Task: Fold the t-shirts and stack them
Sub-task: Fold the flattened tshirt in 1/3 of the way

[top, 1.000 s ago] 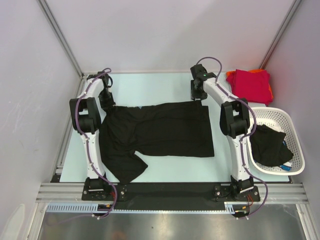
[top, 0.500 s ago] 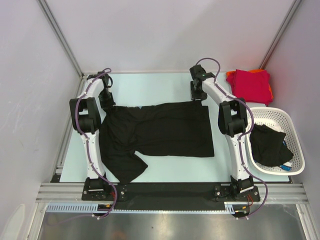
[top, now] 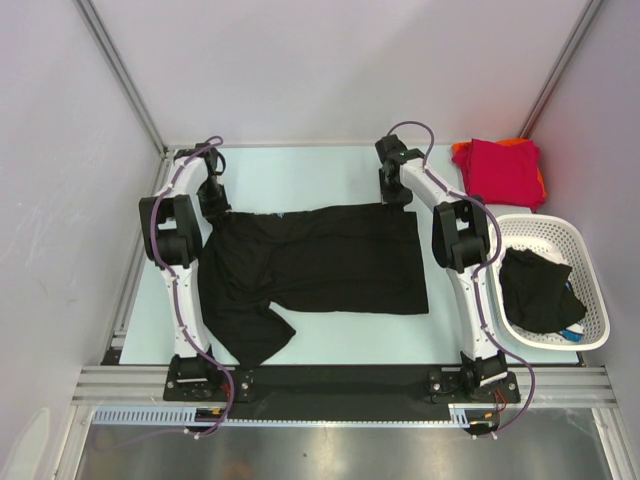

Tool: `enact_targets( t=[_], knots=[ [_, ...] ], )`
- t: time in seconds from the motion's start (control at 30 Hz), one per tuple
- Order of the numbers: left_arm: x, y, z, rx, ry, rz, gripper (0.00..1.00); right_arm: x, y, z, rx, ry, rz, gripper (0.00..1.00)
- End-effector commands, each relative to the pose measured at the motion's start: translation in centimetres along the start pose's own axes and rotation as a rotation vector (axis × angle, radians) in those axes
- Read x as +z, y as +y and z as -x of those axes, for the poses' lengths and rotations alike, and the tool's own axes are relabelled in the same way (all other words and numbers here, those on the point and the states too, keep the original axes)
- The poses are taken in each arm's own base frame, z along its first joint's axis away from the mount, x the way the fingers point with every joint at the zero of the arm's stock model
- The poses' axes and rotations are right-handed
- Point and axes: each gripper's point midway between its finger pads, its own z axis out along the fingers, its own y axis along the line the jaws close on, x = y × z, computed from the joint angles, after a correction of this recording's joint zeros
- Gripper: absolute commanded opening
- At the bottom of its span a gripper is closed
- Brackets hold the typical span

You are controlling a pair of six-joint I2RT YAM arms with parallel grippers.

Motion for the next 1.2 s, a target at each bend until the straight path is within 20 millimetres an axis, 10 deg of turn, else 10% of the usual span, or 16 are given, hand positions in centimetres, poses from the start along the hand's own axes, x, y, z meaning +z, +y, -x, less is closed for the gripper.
enact_targets(
  t=[0.0,0.2,0.3,0.8,1.17],
  knots=[
    [1.9,0.5,-0.5,0.028,0.021,0.027,0.15,0.9,-0.2,-0.6,-0.034,0.021,-0.036,0.39],
    [2.0,0.8,-0.7,0.027,0.028,0.04,0.13,0.4,0.1,0.0,-0.031,-0.009,-0.015,0.03],
    [2.0,1.5,-1.0,0.017,0.035,0.076,0.0,0.0,-0.2,0.6,-0.03,-0.028,-0.028,0.02],
    [3.2,1.6,-0.8,-0.007,0.052,0.094,0.0,-0.2,-7.2,-0.8,0.017,0.016,-0.238,0.0],
    [3.4,1.3,1.4,-0.049,0.002,0.098,0.0,1.5,-8.2,-1.0,0.029,0.023,-0.258,0.0]
  ],
)
